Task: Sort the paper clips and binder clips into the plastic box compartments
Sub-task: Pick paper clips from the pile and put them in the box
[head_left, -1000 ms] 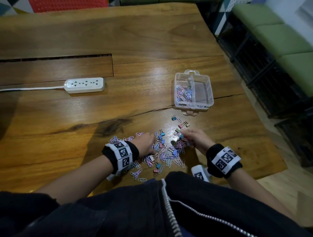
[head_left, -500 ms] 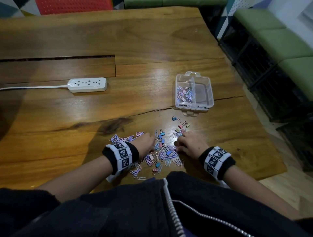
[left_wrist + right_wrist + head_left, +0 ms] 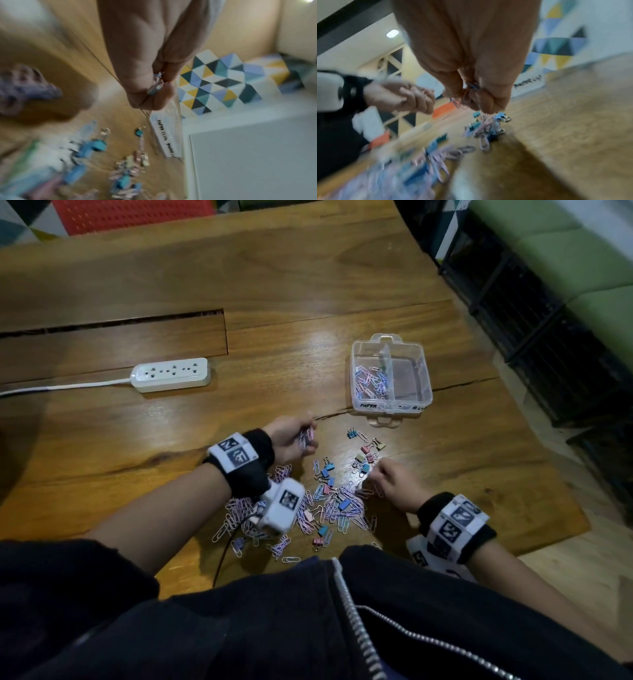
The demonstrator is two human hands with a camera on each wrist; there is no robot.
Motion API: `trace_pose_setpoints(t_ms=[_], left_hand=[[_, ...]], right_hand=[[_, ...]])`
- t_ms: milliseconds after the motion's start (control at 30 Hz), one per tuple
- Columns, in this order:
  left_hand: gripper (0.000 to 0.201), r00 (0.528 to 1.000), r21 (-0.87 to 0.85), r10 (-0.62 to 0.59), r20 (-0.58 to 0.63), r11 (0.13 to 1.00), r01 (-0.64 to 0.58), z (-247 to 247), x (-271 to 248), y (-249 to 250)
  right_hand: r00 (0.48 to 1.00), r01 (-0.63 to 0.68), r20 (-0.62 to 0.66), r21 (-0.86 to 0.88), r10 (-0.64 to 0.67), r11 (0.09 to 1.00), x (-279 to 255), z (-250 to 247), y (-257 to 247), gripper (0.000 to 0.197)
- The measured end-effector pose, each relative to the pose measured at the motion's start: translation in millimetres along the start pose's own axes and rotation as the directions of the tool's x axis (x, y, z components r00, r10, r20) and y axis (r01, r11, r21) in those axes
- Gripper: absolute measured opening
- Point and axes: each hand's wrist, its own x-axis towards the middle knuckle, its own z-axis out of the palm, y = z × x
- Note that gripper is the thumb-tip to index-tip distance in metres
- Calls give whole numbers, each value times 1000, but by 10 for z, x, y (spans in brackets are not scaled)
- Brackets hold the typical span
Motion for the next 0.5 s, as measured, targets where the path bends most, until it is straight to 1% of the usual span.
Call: trace_pose_setpoints(t_ms=[33, 67, 100, 167, 200, 233, 267, 300, 333, 367, 467, 500], left_hand=[[32, 999, -70, -31, 28, 997, 33, 47, 35, 50], [33, 997, -121, -59, 55, 990, 66, 104, 69, 100], [34, 994, -163, -78, 77, 983, 89, 169, 101, 148], [35, 989, -222, -88, 120, 968, 114, 324, 177, 257], [35, 988, -243, -78, 134, 964, 109, 406, 229, 320], [34, 987, -259, -68, 146, 960, 104, 501, 270, 382], [33, 987, -276, -56, 150, 956, 96, 591, 328, 446], [34, 987, -290, -42, 155, 953, 86, 685, 350, 515], [37, 987, -294, -18, 158, 954, 64, 768, 388, 584], [43, 986, -285, 8, 164, 958, 40, 847, 414, 647], [76, 981, -234, 58, 184, 972, -13, 998, 480, 791], [82, 983, -200, 68, 169, 979, -33, 1029, 483, 814]], right_hand=[[1000, -20, -14, 127, 22, 992, -8, -42, 28, 22], [999, -43, -15, 269, 49, 962, -26, -78, 54, 24], [997, -77, 2, 410, 83, 909, -46, -103, 73, 25], [991, -129, 59, 662, 120, 738, -79, -136, 98, 24], [990, -134, 72, 742, 122, 657, -85, -156, 107, 23], [990, -127, 66, 787, 122, 603, -79, -180, 119, 22], [991, -112, 53, 815, 119, 568, -69, -213, 125, 21], [993, -98, 43, 828, 112, 552, -56, -261, 122, 19], [994, -91, 39, 830, 106, 550, -43, -319, 101, 18], [995, -86, 36, 815, 97, 573, -26, -383, 70, 18], [994, -84, 11, 686, 105, 723, 73, -598, -76, 21], [991, -96, -4, 650, 130, 754, 132, -672, -127, 23]])
